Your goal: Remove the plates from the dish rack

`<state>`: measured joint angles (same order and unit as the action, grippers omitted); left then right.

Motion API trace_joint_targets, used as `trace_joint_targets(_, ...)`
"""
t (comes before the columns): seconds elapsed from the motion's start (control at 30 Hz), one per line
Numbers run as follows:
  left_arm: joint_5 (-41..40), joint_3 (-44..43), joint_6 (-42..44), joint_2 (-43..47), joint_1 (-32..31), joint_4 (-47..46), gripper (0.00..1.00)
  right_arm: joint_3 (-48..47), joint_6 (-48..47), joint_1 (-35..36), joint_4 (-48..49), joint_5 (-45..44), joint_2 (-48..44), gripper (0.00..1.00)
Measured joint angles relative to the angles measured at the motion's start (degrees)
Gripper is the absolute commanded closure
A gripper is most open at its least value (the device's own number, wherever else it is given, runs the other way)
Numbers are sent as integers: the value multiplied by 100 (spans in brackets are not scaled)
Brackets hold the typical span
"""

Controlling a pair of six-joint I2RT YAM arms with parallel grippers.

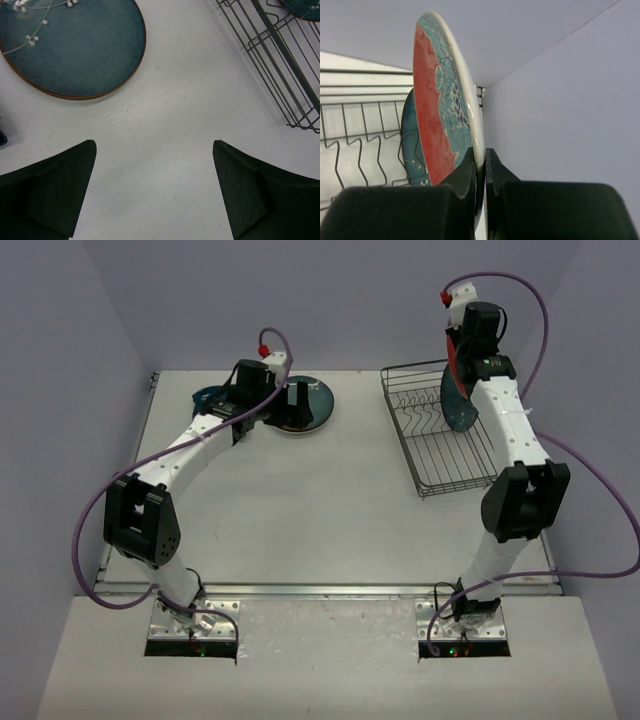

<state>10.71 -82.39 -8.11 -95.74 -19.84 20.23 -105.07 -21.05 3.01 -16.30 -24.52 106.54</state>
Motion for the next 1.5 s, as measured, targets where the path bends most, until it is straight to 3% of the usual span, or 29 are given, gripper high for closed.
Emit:
trace_joint_targets(0.2,739,107,-227,4,82,-471,7,-398,584,-22,-690,603,-205,100)
trace_joint_targets(0.47,2360,988,-950,163,270,-1644,12,-425,2074,-9,-1976,2806,-940,100)
trace_joint_targets(0.73,3338,1142,-1543,166,271,-2410,19,-214,3616,33,-2012,5504,-1152,100)
trace_joint_targets(0.87,3691,1193,-1869,166,271,-2650,23,211,4154,84,-1844,6336,-1154,100)
trace_joint_targets(1.03,4134,1211,-2404,149,273,-3126,47,821,4539,170,-1564,6902,-1153,100)
trace_joint_targets(1.07,4213,1211,-2516,140,275,-3237,67,929,4595,192,-1510,6961,-1152,100)
trace_joint_targets(1.1,4279,1215,-2620,125,276,-3334,78,1015,4646,215,-1468,7000,-1154,100)
trace_joint_targets(1.13,4318,1228,-2717,112,280,-3416,99,1086,4700,239,-1425,7047,-1154,100)
trace_joint_targets(1.27,4678,1358,-3506,5,411,-3785,100,1162,4578,279,-1173,7274,-1156,99)
trace_joint_targets(1.4,4945,1490,-3963,-126,630,-4312,100,1145,4662,350,-1161,7111,-1156,49)
trace_joint_targets(1.47,5010,1568,-4026,-248,775,-4380,100,1096,4730,352,-1179,6903,-1155,20)
trace_joint_targets(1.5,5036,1604,-4045,-317,854,-4389,100,1067,4758,348,-1189,6788,-1154,13)
